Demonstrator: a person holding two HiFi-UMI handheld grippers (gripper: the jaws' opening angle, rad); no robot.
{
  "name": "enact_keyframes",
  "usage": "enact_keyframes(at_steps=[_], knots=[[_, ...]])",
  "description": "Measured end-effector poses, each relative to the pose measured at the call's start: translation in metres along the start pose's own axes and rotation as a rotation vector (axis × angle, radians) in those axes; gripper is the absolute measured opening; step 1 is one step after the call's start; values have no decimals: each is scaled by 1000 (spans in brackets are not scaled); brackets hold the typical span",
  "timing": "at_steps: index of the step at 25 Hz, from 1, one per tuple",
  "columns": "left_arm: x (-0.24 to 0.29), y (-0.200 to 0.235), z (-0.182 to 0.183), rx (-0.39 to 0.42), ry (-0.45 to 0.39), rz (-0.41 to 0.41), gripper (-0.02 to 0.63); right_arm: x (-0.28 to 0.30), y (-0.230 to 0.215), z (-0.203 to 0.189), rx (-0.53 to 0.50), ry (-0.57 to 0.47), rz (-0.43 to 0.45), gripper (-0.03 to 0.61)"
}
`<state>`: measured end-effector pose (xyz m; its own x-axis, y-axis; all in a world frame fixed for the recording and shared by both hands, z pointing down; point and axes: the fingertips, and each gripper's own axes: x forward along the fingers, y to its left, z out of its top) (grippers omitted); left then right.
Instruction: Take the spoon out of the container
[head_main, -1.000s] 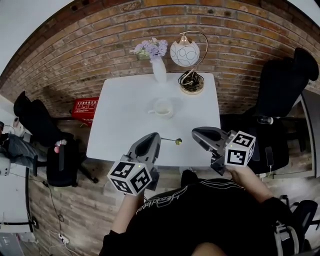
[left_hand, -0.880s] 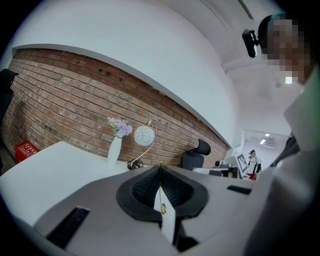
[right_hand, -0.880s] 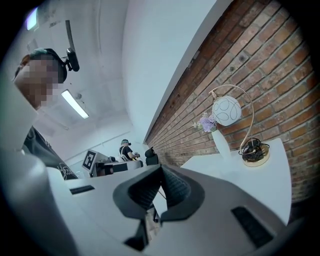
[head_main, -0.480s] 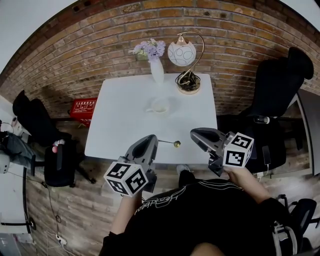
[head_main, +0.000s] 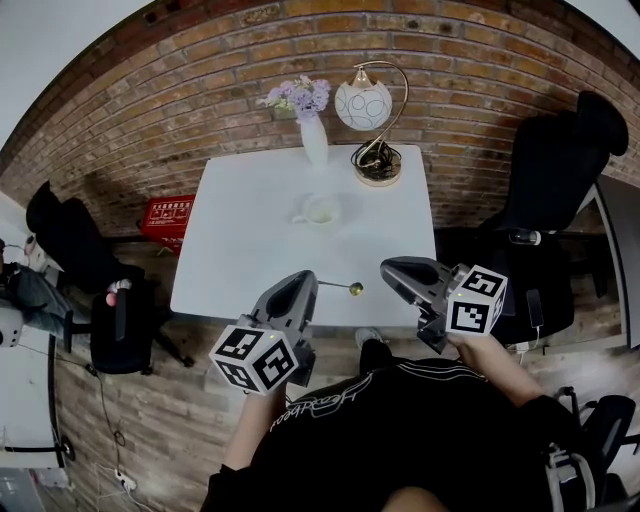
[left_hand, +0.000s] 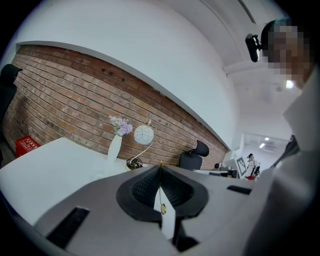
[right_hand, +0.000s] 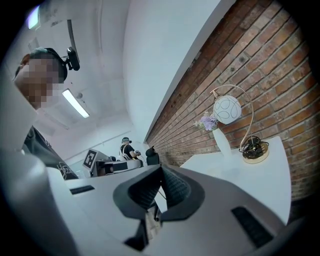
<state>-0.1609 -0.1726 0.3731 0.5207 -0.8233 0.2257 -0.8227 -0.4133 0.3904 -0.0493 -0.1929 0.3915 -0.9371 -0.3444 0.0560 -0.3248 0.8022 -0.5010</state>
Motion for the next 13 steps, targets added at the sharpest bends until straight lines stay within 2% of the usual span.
enact_keyframes(at_steps=[13], knots=[[6, 6, -3, -12, 8, -3, 8, 5, -6, -5, 6, 14, -2, -3]])
